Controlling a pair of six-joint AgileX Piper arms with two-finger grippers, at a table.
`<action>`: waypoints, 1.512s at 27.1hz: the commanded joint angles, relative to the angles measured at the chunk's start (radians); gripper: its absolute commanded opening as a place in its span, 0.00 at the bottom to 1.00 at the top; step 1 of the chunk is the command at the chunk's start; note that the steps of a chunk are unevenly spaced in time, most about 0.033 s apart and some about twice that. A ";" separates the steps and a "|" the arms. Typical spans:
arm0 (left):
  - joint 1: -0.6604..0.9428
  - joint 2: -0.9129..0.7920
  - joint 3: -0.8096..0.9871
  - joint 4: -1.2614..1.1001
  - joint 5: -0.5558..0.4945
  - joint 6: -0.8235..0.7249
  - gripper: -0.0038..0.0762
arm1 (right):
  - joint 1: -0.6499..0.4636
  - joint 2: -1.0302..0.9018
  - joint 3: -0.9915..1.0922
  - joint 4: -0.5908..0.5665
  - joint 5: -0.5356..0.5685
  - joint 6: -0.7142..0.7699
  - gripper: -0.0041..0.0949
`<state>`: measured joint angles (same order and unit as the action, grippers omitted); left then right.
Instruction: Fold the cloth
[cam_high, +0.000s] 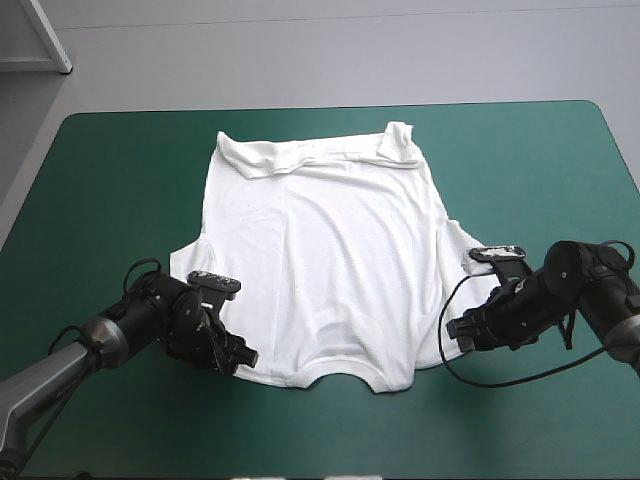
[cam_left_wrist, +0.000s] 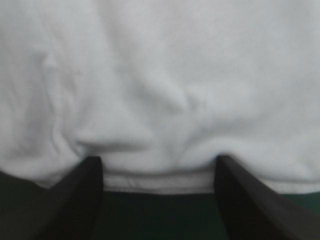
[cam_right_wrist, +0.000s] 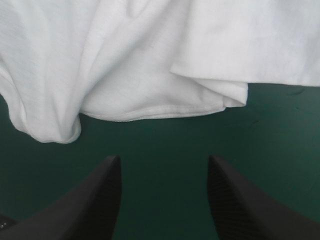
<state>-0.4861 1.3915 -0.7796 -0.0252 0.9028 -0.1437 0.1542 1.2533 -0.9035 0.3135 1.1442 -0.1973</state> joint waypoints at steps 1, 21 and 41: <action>-0.006 0.005 0.020 0.011 -0.072 -0.022 0.62 | -0.001 -0.024 -0.018 0.031 -0.032 -0.014 0.53; -0.004 0.044 0.027 -0.006 -0.073 -0.018 0.04 | -0.001 -0.023 0.153 -0.052 -0.294 0.018 0.53; -0.004 -0.033 -0.085 0.077 -0.012 -0.054 0.04 | -0.001 0.063 0.142 0.137 -0.405 -0.140 0.03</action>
<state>-0.4863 1.4008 -0.7979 0.0312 0.8934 -0.1726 0.1531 1.3919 -0.7295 0.4388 0.7185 -0.3330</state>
